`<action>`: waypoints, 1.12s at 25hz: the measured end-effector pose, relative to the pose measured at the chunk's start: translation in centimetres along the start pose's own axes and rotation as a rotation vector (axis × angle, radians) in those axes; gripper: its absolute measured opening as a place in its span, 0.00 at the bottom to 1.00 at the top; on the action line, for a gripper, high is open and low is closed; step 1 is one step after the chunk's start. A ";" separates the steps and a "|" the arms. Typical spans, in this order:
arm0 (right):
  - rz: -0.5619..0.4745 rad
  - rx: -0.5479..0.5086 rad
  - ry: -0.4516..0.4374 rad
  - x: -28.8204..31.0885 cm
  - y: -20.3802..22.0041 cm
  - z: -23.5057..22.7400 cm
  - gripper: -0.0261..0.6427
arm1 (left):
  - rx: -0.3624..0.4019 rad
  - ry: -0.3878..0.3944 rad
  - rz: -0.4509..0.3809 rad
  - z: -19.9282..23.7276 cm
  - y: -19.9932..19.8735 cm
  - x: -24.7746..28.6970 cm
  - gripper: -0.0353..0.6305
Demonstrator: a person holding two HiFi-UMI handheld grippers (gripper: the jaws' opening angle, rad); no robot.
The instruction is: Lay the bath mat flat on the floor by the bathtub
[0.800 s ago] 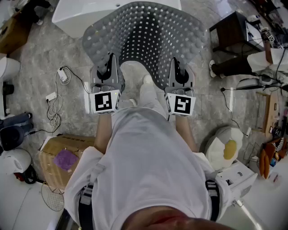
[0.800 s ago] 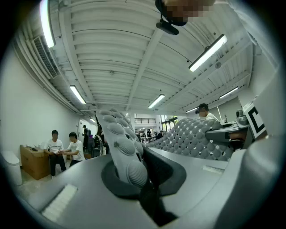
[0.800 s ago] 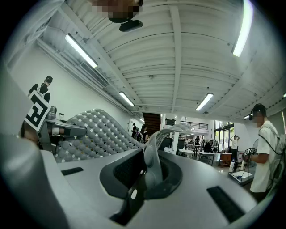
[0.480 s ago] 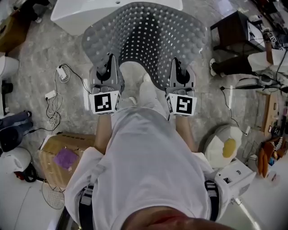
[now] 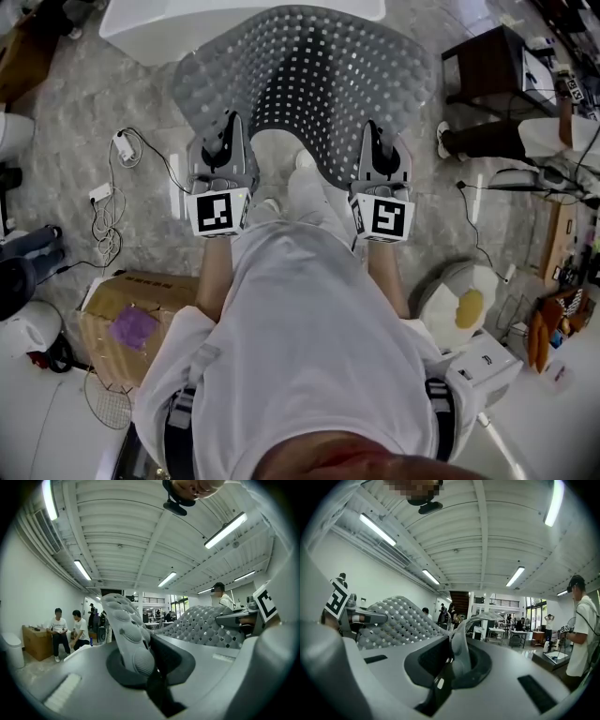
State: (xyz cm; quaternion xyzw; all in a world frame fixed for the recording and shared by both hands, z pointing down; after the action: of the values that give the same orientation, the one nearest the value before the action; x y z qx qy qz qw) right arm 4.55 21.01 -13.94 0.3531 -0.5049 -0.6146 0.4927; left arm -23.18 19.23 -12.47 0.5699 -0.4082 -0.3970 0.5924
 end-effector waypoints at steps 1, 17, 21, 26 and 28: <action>0.005 0.002 -0.003 0.7 0.3 -0.7 0.06 | -0.001 -0.004 0.006 -0.1 0.1 0.9 0.07; 0.088 0.066 -0.089 13.3 4.6 -10.4 0.07 | -0.010 -0.061 0.129 -0.9 2.1 15.7 0.07; 0.105 0.087 -0.120 15.2 6.1 -12.6 0.07 | 0.006 -0.066 0.161 -1.8 2.9 18.1 0.07; 0.118 0.103 -0.120 17.3 8.6 -14.5 0.07 | 0.029 -0.067 0.189 -1.8 3.9 20.2 0.07; 0.121 0.108 -0.116 17.7 9.4 -14.5 0.07 | 0.040 -0.068 0.199 -1.4 4.5 20.5 0.07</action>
State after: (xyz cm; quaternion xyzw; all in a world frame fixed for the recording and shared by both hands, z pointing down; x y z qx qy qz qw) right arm 15.73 -0.05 -7.18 0.3116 -0.5855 -0.5750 0.4791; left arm -14.63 0.68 -7.37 0.5247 -0.4904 -0.3471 0.6031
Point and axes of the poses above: the fingertips, and each gripper's own axes: x forward along the fingers, z to its left, y out of its underside, the point moved 9 cm from there along -x, backward along the fingers, and after that the axes turned 4 degrees about -x, right-handed, at the moved point
